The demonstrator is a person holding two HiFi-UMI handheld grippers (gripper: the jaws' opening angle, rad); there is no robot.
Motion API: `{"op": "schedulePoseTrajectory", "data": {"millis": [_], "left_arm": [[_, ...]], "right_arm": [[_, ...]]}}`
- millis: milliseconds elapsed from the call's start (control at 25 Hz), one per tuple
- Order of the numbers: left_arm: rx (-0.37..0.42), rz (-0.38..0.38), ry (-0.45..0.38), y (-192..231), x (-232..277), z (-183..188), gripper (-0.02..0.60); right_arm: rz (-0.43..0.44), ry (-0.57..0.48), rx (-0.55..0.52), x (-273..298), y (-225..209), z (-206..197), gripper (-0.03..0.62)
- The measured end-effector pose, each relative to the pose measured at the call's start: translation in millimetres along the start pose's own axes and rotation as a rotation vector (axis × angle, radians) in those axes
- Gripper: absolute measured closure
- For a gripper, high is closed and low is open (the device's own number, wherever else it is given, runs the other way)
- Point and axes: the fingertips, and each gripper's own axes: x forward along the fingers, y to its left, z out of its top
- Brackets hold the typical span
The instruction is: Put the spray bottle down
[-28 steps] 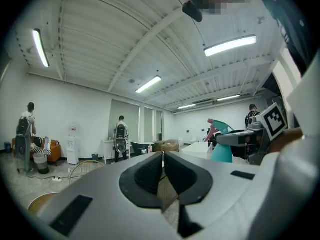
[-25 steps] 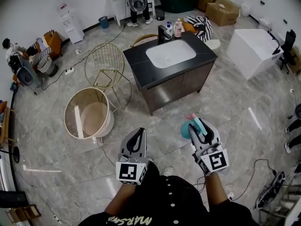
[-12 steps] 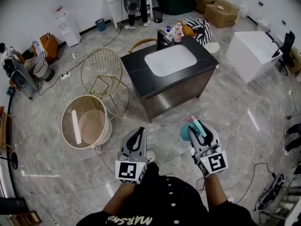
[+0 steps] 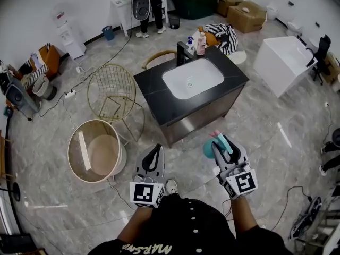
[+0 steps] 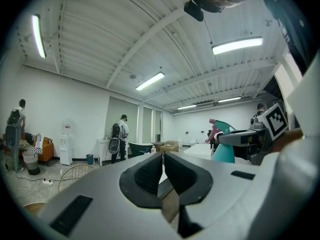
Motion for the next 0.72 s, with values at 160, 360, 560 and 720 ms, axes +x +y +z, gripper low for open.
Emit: {"op": "schedulePoseTrajectory", "data": {"millis": [160,360,560,720], "left_arm": [[-0.001,-0.014,-0.006,18,18,0,0.560],[0.004,-0.034,-0.009,41,37,0,0.560],[0.009,-0.060,0.009,59,54,-4,0.560],[-0.008,-0.073,0.032,62,73,-14,0.560]], "right_arm": [[-0.011,-0.007,-0.007,26,-4,1,0.453],[-0.035,-0.010,-0.011,54,-7,1,0.453],[-0.058,-0.011,-0.011,76,-11,0,0.453],[-0.070,0.001,-0.015,88,-24,-9,0.453]]}}
